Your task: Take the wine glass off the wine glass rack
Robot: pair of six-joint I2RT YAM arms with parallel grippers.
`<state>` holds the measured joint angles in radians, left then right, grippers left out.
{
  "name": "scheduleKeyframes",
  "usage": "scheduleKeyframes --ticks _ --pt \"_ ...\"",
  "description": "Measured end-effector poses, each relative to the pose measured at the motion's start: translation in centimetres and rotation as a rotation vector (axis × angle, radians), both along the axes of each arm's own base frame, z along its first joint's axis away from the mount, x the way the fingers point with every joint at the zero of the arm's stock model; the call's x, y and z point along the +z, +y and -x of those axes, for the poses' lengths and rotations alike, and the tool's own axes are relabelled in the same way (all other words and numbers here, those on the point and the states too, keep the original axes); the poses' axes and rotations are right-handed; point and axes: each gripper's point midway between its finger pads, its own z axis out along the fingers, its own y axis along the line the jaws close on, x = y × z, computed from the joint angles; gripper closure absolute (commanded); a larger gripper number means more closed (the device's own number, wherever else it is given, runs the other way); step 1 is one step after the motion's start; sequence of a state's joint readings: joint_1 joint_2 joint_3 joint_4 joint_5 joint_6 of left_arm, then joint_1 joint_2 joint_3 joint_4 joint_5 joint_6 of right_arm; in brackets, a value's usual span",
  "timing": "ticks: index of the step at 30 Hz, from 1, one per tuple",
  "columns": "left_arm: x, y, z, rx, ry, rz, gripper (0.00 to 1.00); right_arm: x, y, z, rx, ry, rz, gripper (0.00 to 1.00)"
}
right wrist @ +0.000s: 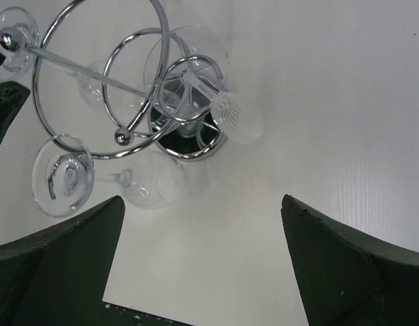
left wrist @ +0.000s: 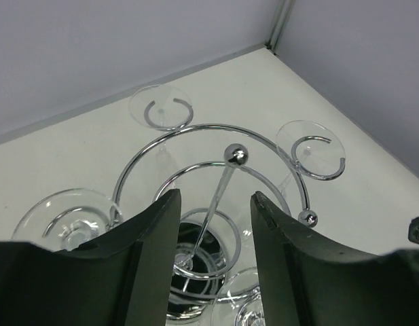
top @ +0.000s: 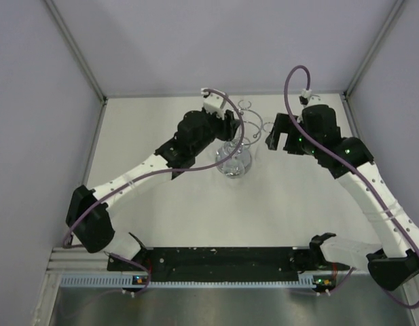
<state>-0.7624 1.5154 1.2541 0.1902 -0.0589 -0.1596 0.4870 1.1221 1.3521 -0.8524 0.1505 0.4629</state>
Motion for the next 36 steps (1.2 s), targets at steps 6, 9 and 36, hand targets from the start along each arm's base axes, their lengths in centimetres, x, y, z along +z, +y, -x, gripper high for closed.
scheduleKeyframes --ticks 6,9,36 --pt "1.0 3.9 0.9 0.148 0.046 0.034 0.47 0.2 0.0 -1.9 -0.059 0.018 -0.111 0.05" --pt "0.0 5.9 1.8 0.200 0.080 0.026 0.47 0.2 -0.2 -2.8 -0.089 0.029 -0.166 0.06" --pt "-2.5 9.0 8.9 0.088 0.276 -0.062 0.47 -2.3 1.0 -7.6 -0.235 0.065 -0.473 0.49"
